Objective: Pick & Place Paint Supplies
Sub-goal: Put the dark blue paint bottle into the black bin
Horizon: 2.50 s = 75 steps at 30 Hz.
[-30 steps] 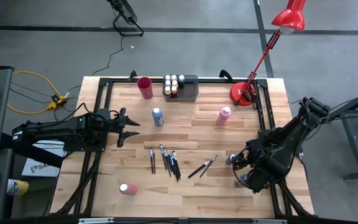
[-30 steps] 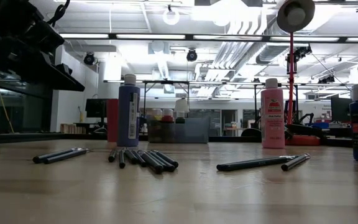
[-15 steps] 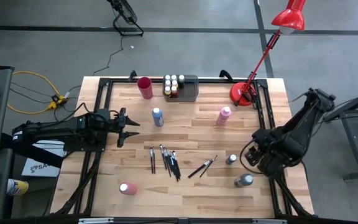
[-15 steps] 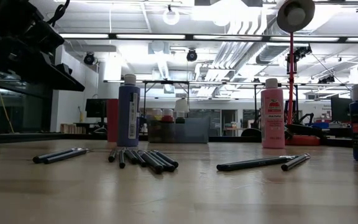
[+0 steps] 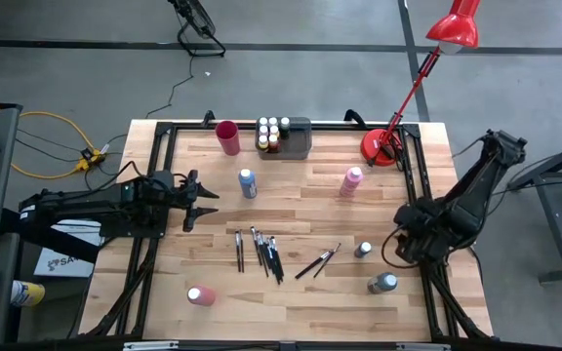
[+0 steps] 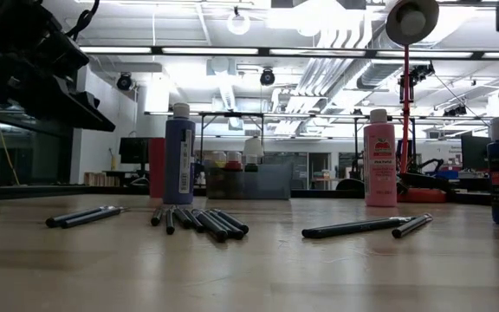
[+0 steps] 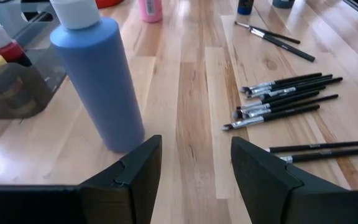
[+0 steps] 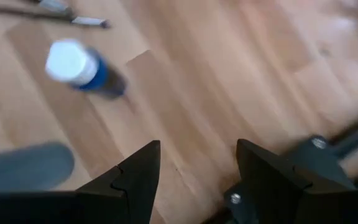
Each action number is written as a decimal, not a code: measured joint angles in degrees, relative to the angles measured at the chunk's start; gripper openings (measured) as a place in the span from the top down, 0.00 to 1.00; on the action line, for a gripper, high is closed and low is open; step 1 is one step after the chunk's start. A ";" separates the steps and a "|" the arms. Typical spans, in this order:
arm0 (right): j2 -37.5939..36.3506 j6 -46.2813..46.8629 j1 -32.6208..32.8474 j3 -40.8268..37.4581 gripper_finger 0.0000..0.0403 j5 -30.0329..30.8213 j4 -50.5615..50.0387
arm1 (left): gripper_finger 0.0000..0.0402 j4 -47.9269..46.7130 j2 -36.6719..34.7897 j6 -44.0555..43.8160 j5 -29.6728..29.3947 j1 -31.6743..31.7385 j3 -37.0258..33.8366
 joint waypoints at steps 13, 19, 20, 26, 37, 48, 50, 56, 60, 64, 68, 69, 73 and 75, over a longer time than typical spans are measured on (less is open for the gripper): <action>-2.71 -12.04 5.05 -15.18 0.49 8.26 24.66 | 0.54 0.05 0.00 0.00 -0.28 0.00 0.00; -2.69 -17.13 5.05 -16.87 0.49 11.46 29.65 | 0.54 0.05 0.00 0.00 -0.30 0.00 0.00; -2.69 -18.24 5.05 -16.87 0.49 12.45 30.41 | 0.54 0.05 0.00 0.00 -0.30 0.00 0.00; -2.69 -22.58 5.05 -16.85 0.49 18.30 33.48 | 0.54 0.05 0.00 0.00 -0.32 0.00 0.00; -1.47 -27.20 5.05 -16.85 0.49 17.78 39.33 | 0.54 0.07 0.00 0.00 -0.34 0.00 0.00; 3.33 -27.22 5.03 -16.85 0.49 17.62 40.80 | 0.54 0.06 0.00 0.00 -0.36 0.00 0.00; 3.45 -27.33 4.94 -16.85 0.49 17.65 41.34 | 0.54 0.07 0.00 0.00 -0.36 0.00 0.00; 3.45 -29.00 2.96 -16.82 0.49 17.61 42.62 | 0.54 0.07 0.00 -0.02 -0.36 0.02 0.00; 3.45 -33.38 0.18 -16.80 0.49 16.87 45.32 | 0.54 0.07 0.00 -0.01 -0.36 0.01 0.00; 3.45 -37.03 -2.74 -16.80 0.49 13.19 46.95 | 0.54 0.07 0.00 0.00 -0.36 0.02 0.00; 3.45 -38.74 -4.33 -16.80 0.49 10.64 46.90 | 0.54 0.07 -0.01 0.00 -0.36 0.00 0.00; 3.45 -38.90 -4.49 -16.80 0.49 10.17 46.81 | 0.54 0.07 0.00 -0.02 -0.36 0.01 0.00; 3.45 -38.92 -4.50 -16.80 0.51 10.22 46.75 | 0.54 0.07 0.00 -0.02 -0.36 0.00 0.00; 3.45 -38.80 -4.50 -16.80 0.54 10.22 46.77 | 0.54 0.07 0.00 0.00 -0.36 0.01 0.00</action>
